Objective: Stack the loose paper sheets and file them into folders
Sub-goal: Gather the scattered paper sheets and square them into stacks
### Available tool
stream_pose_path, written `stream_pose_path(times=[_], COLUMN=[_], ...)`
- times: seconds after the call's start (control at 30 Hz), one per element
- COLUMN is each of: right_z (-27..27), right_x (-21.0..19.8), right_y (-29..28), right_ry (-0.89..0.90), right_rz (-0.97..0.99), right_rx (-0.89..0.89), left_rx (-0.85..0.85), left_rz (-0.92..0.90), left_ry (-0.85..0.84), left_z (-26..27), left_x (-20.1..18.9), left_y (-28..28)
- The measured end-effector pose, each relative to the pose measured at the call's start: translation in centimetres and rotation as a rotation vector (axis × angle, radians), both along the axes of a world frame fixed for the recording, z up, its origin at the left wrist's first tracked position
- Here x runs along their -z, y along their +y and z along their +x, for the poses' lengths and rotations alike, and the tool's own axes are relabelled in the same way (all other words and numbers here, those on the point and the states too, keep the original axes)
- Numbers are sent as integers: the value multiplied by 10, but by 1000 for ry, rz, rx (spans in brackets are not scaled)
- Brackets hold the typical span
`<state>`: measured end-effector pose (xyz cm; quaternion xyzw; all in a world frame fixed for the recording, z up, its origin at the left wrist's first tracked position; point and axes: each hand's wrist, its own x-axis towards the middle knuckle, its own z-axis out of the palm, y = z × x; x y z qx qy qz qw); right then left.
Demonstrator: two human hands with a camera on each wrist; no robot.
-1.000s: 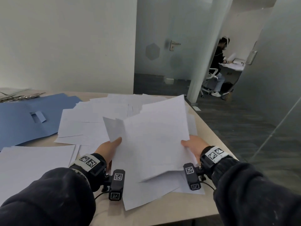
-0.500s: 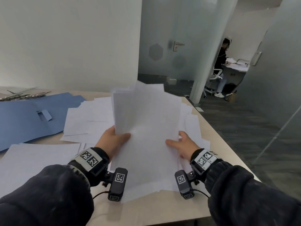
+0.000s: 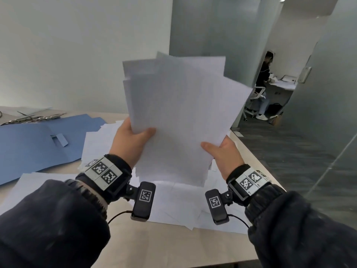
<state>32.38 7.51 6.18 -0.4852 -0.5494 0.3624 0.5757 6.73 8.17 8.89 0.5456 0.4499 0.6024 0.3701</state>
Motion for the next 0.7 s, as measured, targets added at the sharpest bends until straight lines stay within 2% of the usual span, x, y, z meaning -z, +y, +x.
stream_pose_path(times=[0.13,0.3,0.47,0.6,0.7], right_z=[-6,-13,-9,-12,-18], right_x=[1,-11,-3,8,7], right_y=[-7,-7,-7,-9,-4], right_ry=[-1,-13,66,103,200], right_rz=[51,103,88,62,42], right_rx=[-8,-16,-60,-68,-76], left_rx=[84,129,27,83,131], left_rz=[-39,-39,-30,-51,-47], left_ry=[4,-18,-38,-8,-35], left_z=[4,7,-1,3,10], left_x=[16,13,23,32,30], left_y=[-5,0,2,-2,0])
